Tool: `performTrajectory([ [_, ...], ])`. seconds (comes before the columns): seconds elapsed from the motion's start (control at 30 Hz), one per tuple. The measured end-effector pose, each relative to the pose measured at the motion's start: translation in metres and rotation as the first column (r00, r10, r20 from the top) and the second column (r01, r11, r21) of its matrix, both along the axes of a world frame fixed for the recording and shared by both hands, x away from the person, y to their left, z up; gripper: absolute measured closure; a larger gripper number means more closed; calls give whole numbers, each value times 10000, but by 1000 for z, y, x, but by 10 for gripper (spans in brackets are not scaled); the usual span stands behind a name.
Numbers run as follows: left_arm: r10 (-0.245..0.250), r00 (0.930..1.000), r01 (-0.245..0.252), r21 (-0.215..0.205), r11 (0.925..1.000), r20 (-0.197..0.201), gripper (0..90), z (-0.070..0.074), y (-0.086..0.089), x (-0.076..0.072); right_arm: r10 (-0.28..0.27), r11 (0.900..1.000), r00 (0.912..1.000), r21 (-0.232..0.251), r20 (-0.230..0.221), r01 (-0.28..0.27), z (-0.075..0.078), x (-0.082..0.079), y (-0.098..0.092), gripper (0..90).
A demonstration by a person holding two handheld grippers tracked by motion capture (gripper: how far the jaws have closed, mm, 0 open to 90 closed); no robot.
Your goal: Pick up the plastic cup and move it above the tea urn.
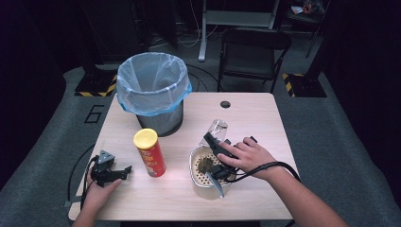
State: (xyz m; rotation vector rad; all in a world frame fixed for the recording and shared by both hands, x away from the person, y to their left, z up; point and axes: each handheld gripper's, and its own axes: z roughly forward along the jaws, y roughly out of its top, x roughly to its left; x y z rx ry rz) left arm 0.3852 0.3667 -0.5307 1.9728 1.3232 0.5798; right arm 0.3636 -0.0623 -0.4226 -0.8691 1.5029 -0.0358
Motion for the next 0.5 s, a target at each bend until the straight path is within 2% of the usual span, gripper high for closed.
performTrajectory([
  [0.1, 1, 10000, -1, -4, 10000, -2, 133, 0, 0, 0, 116, 9999, 9999, 42, 51, -116, 1, -2, 0, 427],
  [0.13, 0, 10000, 0, -2, 10000, 1, 133, 0, 0, 0, 175, 9998, 9998, -81, 11, -175, 2, -3, 1, 427],
  [0.17, -3, 10000, 3, 1, 10000, -1, 133, 0, 0, 0, 61, 9928, 9992, 1198, -404, -12, -4, -6, 0, 426],
  [0.2, -3, 10000, 3, 1, 10000, -1, 133, 0, 0, 0, 61, 9928, 9992, 1198, -404, -12, -4, -6, 0, 426],
  [0.23, -1, 10000, 1, 2, 10000, 1, 133, 0, 0, 0, -13, 9816, 9970, 1902, -769, 160, -8, -7, -2, 426],
  [0.27, -4, 10000, 4, -1, 10000, -3, 133, 0, 0, 0, 304, 9995, 9995, 3, -123, -304, 5, -6, 0, 426],
  [0.4, -3, 10000, 3, 1, 10000, 0, 133, 0, 0, 0, 345, 9994, 9993, 42, -145, -345, 4, -7, -1, 424],
  [0.47, -2, 10000, 2, -1, 10000, -3, 133, 0, 0, 0, 499, 9985, 9987, -222, -37, -500, 4, -7, 1, 424],
  [0.5, -1, 10000, 1, -1, 10000, -2, 133, 0, 0, 0, 340, 9989, 9991, 344, -234, -332, 0, -8, -1, 424],
])
